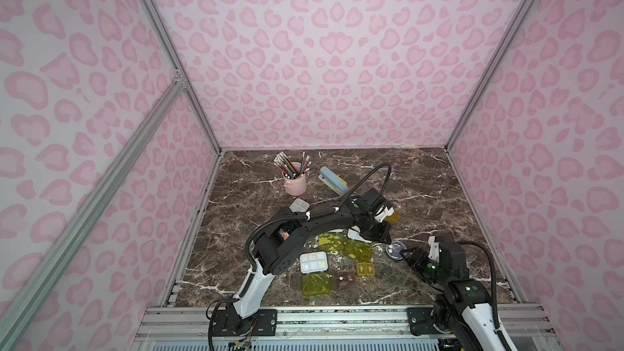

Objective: Close pillboxes
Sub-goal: Close the lid on the pillbox.

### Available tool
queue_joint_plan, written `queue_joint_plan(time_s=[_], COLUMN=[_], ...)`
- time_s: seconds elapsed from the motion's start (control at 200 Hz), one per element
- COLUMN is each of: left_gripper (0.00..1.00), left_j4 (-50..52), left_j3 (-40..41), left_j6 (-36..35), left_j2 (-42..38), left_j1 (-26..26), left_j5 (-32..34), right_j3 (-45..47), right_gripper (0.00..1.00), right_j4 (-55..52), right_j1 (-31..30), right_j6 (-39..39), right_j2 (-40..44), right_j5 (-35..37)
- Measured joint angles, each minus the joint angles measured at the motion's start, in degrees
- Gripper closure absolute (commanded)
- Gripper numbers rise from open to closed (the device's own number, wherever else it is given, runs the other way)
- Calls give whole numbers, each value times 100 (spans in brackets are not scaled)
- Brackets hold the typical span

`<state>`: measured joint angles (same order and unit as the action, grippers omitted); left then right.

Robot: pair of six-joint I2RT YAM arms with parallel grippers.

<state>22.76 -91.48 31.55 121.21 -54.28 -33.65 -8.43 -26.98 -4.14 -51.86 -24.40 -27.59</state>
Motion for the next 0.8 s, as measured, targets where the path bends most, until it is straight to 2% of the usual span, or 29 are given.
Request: queue_joint_plan(time_s=[0.295,0.8], left_gripper=[91,91], left_j4=[188,474], left_j3=[846,1952], left_j6=[-289,-616], left_j2=[-1143,-2358], left_j1=[662,1298], left_j5=[136,304], right_j3=[-103,-179], right_gripper=[41,42], right_j4=[660,868], right_j1=[0,-35], right_j6=[236,597], right_j2=[-1106,-1469], right_j5=[-63,214])
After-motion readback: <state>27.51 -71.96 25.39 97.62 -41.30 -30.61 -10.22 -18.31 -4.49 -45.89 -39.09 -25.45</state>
